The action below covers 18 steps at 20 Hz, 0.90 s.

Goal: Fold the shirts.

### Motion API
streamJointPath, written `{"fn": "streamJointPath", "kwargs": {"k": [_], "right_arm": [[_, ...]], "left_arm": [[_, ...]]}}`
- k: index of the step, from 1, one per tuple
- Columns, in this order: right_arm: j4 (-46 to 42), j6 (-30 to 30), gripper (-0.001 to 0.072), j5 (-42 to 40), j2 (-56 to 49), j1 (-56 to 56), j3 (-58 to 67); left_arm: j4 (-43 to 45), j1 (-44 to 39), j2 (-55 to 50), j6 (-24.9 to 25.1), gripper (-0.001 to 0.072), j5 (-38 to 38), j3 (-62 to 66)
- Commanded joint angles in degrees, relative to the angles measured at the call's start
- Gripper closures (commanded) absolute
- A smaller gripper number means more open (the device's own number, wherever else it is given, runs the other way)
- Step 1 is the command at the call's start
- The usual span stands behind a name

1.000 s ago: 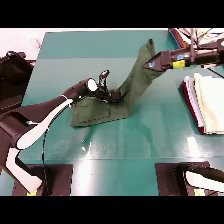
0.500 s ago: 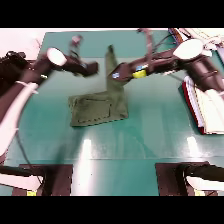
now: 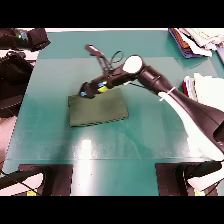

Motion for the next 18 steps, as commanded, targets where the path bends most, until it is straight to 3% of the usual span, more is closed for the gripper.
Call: {"fn": "streamJointPath", "kwargs": {"k": [1, 3, 5, 10, 16, 18], "right_arm": [[-6.51, 3.76, 0.0303, 3.02, 4.74, -8.85, -10.58], [-7.34, 4.44, 0.03, 2.51, 8.74, -16.35, -20.52], [-7.19, 5.29, 0.0106, 1.05, 10.38, -22.62, -28.46], [4.26, 3.72, 0.012, -3.19, 5.73, -26.25, -35.39], [11.58, 3.04, 0.0124, -5.86, -6.75, -17.46, -25.24], [14.03, 2.62, 0.0293, -7.54, -10.43, -14.62, -20.26]], "left_arm": [[0.24, 0.79, 0.87, 0.76, 0.0686, -2.43, -0.04], [0.15, 0.79, 0.87, 0.76, 0.0686, -2.47, -0.04], [0.04, 0.76, 0.87, 0.76, 0.0685, -2.45, -0.09], [-1.07, 0.76, 0.85, 2.12, 0.0685, -2.43, -0.09], [-1.68, 0.76, 0.85, 2.12, 0.0686, -2.97, -0.09], [-2.32, 0.76, 0.85, 2.16, 0.0686, -3.48, -0.09]]}}
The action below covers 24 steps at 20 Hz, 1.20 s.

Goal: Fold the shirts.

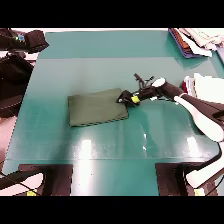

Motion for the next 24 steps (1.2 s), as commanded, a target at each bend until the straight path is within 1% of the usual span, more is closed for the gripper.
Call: {"fn": "streamJointPath", "kwargs": {"k": [1, 2, 3, 4, 5, 7, 8, 12, 13, 16, 20, 24], "right_arm": [[3.76, -0.63, 0.0387, -3.19, -6.4, 4.94, 7.76], [3.74, -1.44, 0.0546, -3.58, -7.26, 6.01, 9.77], [3.63, -2.89, 0.0663, -3.56, -7.8, 6.69, 11.78], [3.04, -3.48, 0.068, -3.58, -7.72, 6.97, 13.42], [1.49, -3.43, 0.0692, -3.39, -7.34, 6.67, 15.02], [-3.32, -2.99, 0.0692, -1.29, -5.33, 4.0, 18.1], [-6.51, -1.7, 0.0693, -0.07, -3.56, 1.68, 19.23], [-20.28, 3.93, 0.0692, 3.5, 5.77, -12.11, 21.4], [-22.38, 4.76, 0.0692, 3.58, 8.09, -16.13, 21.51], [-23.47, 4.83, 0.0693, 3.41, 13.86, -29.81, 21.51], [-23.02, 4.85, 0.0693, 2.82, 17.4, -45.64, 21.51], [-22.95, 5.09, 0.0693, 2.14, 17.62, -53.99, 21.51]], "left_arm": [[-1.68, 0.04, 0.04, 0.81, 0.0685, -0.7, 0.0], [-2.27, -0.26, 0.04, 1.42, 0.0686, -0.63, 0.0], [-2.16, -1.03, 0.04, 1.53, 0.0686, -0.44, -0.02], [-2.12, -2.1, 0.04, 1.62, 0.0686, -0.24, -0.02], [-2.08, -3.52, 0.04, 2.23, 0.0686, 0.35, -0.02], [-2.08, -6.45, 0.04, 2.97, 0.0686, 1.6, -0.02], [-2.08, -7.56, 0.04, 2.97, 0.0686, 1.75, 0.0], [-2.1, -11.19, 0.04, 2.95, 0.0686, 2.58, 0.0], [-2.12, -11.93, 0.04, 2.97, 0.0686, 2.71, 0.0], [-2.1, -13.7, 0.04, 2.95, 0.0686, 3.67, 0.0], [-2.27, -15.43, 0.04, 2.86, 0.0686, 4.76, 0.0], [-2.6, -15.91, 0.04, 2.45, 0.0686, 5.14, 0.0]]}}
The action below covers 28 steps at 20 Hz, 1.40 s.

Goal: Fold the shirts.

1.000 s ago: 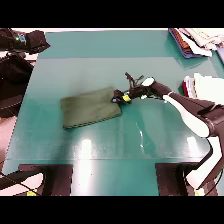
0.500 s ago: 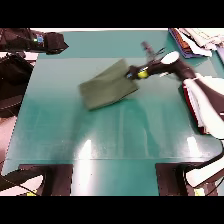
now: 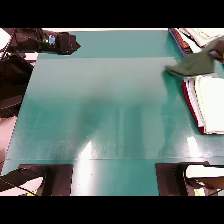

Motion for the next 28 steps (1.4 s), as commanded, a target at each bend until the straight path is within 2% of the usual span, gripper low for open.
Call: {"fn": "streamJointPath", "kwargs": {"k": [1, 5, 8, 12, 16, 22, 25, 28], "right_arm": [[-0.17, 0.33, 0.0693, -1.51, 0.9, -7.37, 0.09], [5.64, 0.13, 0.0693, -6.08, 0.9, -7.93, 1.2], [5.49, -0.46, 0.0693, -6.6, 0.9, -6.95, 7.78], [3.23, -0.44, 0.0693, -3.02, 0.92, -6.99, 16.74], [-1.97, -0.37, 0.0693, 5.22, 1.2, -6.99, 19.63], [-7.63, -0.37, 0.0693, 8.35, 10.29, -8.59, 4.52], [-8.92, -0.42, 0.0692, 10.99, 16.37, -13.33, -5.81], [-15.37, -1.33, 0.0692, 13.51, 22.01, -18.53, -14.91]], "left_arm": [[-0.31, -0.55, 0.04, -0.35, 0.0686, 0.52, -0.02], [-0.33, -0.55, 0.04, -1.81, 0.0686, 0.52, -0.02], [-0.33, -0.55, 0.04, -1.81, 0.0686, 0.37, -0.02], [-0.31, -0.55, 0.04, -1.79, 0.0686, 0.35, -0.02], [-0.31, -0.52, 0.04, -1.77, 0.0685, -0.46, -0.02], [-0.28, -0.52, 0.04, -1.31, 0.0686, -1.66, -0.02], [-0.26, -0.52, 0.04, -1.31, 0.0685, -1.6, -0.02], [-0.28, -0.52, 0.04, -1.29, 0.0685, -1.62, -0.02]]}}
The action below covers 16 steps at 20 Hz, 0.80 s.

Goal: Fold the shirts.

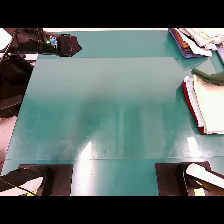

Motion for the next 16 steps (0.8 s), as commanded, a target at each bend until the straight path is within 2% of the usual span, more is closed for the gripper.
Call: {"fn": "streamJointPath", "kwargs": {"k": [1, 3, 4, 5, 6, 7, 10, 12, 16], "right_arm": [[-8.07, -2.25, 0.0692, 4.2, 6.78, -5.68, -11.02], [-10.67, -3.15, 0.0681, 4.37, 9.92, -8.5, -16.13], [-10.64, -3.17, 0.0579, 3.91, 11.3, -9.84, -18.34], [-10.64, -3.17, 0.0344, 2.93, 12.61, -11.45, -20.52], [-10.64, -3.17, 0.0149, 2.38, 13.42, -12.98, -21.68], [-10.64, -3.15, 0.0024, 2.6, 13.9, -14.69, -21.92], [-9.53, -2.95, 0.0017, 4.07, 14.45, -19.1, -18.16], [-4.28, -2.16, 0.0018, 3.78, 14.43, -18.21, -14.51], [7.87, -2.1, 0.002, 3.91, 14.45, -5.07, -10.91]], "left_arm": [[0.04, 0.0, 0.04, 0.22, 0.0685, -0.04, 0.0], [0.02, 0.0, 0.04, 0.55, 0.0685, -0.07, 0.0], [0.0, 0.0, 0.04, 1.25, 0.0685, -0.09, 0.0], [0.0, 0.0, 0.04, 1.66, 0.0685, -0.17, 0.0], [0.0, 0.0, 0.04, 1.68, 0.0686, -0.33, 0.0], [0.0, 0.0, 0.04, 1.68, 0.0685, -0.5, 0.0], [0.0, 0.0, 0.04, 1.68, 0.0685, -0.5, 0.0], [-0.02, 0.0, 0.04, 1.66, 0.0685, -0.48, -0.02], [-0.13, 0.0, 0.04, 1.68, 0.0685, -0.46, 0.0]]}}
